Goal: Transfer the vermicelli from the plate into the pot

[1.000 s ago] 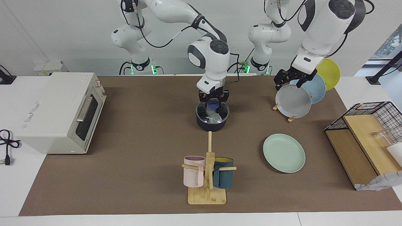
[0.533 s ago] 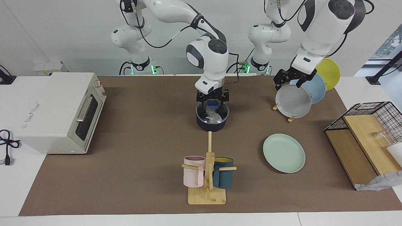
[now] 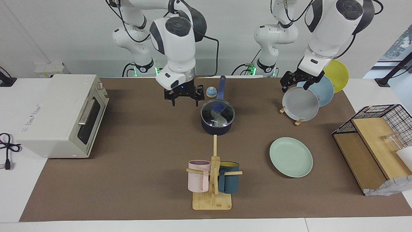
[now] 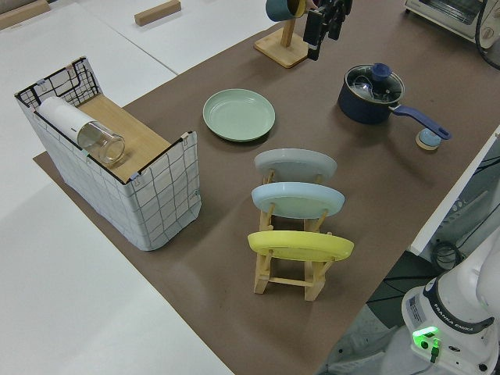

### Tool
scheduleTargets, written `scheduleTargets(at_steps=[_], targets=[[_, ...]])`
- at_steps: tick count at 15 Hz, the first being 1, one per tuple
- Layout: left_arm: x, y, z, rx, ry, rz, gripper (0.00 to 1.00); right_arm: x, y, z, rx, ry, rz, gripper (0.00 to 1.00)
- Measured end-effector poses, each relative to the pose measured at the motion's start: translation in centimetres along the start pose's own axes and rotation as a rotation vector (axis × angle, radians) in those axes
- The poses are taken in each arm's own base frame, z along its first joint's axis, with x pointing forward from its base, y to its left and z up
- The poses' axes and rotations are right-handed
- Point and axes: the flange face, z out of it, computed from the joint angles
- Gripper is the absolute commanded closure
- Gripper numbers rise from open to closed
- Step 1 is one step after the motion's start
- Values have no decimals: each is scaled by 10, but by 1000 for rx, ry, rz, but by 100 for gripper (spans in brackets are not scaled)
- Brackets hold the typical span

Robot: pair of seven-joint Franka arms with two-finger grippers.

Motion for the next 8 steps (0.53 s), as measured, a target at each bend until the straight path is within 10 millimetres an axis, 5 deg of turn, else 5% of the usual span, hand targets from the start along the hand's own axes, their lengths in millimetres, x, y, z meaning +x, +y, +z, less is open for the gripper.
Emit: scheduleTargets(at_steps=[4, 6, 8], targets=[[0, 0, 0, 0, 0, 1, 0, 8, 128, -42, -2, -40, -47, 0], [0, 0, 0, -1, 0, 1, 0, 9, 169, -42, -4, -77, -59, 0], [0, 0, 0, -1, 0, 1, 0, 11, 189, -37, -3, -98, -70, 0]])
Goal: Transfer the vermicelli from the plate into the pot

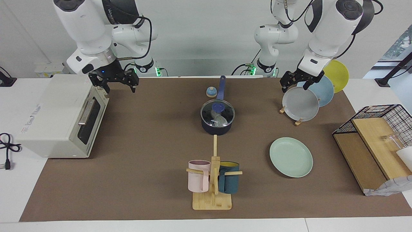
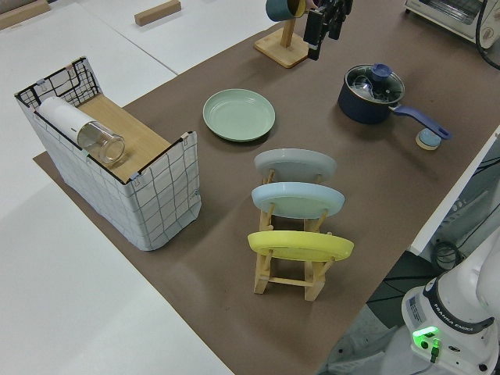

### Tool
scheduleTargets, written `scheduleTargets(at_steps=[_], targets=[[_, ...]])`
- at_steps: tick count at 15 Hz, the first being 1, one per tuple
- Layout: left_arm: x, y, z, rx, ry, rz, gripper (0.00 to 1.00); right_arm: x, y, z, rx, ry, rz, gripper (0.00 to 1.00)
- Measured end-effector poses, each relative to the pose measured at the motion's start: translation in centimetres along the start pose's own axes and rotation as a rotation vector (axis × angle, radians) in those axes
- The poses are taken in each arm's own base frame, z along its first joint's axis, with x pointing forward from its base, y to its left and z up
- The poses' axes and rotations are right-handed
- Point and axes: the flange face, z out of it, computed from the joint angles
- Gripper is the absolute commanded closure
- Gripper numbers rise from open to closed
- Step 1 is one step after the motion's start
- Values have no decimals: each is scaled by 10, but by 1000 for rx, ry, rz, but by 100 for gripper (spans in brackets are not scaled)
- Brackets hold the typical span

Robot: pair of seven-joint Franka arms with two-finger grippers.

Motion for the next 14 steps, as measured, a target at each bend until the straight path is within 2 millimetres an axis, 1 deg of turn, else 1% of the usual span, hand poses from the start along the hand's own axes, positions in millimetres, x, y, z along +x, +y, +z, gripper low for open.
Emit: scheduleTargets(at_steps=[4, 7, 9, 11, 14], targets=[[0, 0, 0, 0, 0, 0, 0, 0, 3, 8, 0, -19, 3, 0], [0, 1, 0, -6, -1, 0, 0, 0, 15, 16, 1, -37, 21, 0], [0, 1, 0, -14, -3, -1, 0, -3, 23, 15, 3, -40, 15, 0], [0, 1, 0, -16, -4, -1, 0, -9, 22, 12, -5, -41, 11, 0], [0, 1, 0, -17, -4, -3, 0, -12, 21, 8, -36, -29, 5, 0]])
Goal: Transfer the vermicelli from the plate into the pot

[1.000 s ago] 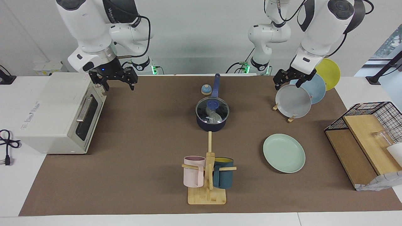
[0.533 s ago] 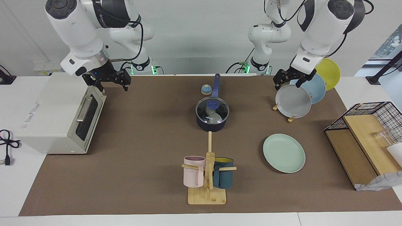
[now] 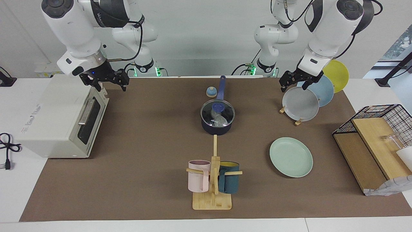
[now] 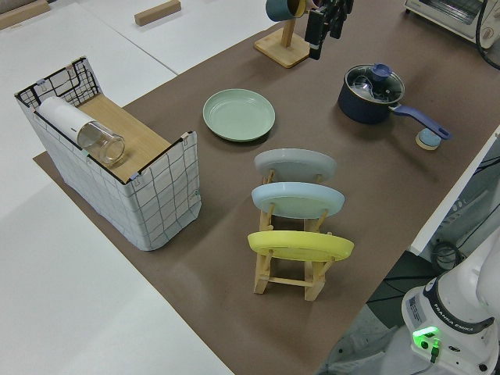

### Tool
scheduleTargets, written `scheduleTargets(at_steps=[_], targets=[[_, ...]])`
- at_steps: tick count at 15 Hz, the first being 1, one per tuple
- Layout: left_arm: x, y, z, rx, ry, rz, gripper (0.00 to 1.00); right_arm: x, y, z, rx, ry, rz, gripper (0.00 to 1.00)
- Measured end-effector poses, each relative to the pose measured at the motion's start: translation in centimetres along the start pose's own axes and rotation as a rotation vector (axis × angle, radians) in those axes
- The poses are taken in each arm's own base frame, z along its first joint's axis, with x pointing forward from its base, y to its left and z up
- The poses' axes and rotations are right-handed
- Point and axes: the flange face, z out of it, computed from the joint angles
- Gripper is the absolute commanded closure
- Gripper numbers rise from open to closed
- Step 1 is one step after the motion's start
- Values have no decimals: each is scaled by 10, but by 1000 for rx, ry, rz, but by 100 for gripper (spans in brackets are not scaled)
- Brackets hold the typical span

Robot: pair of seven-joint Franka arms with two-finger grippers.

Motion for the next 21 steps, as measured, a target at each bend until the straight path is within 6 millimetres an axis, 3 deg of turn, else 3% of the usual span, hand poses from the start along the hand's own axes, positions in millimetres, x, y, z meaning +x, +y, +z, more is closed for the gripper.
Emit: scheduleTargets(at_steps=[5, 11, 21], targets=[[2, -5, 0, -1, 1, -10, 0, -4, 7, 5, -2, -10, 11, 0], [2, -6, 0, -1, 0, -12, 0, -6, 36, 5, 7, 4, 58, 0], [2, -6, 0, -1, 0, -12, 0, -6, 34, 4, 7, 10, 54, 0]])
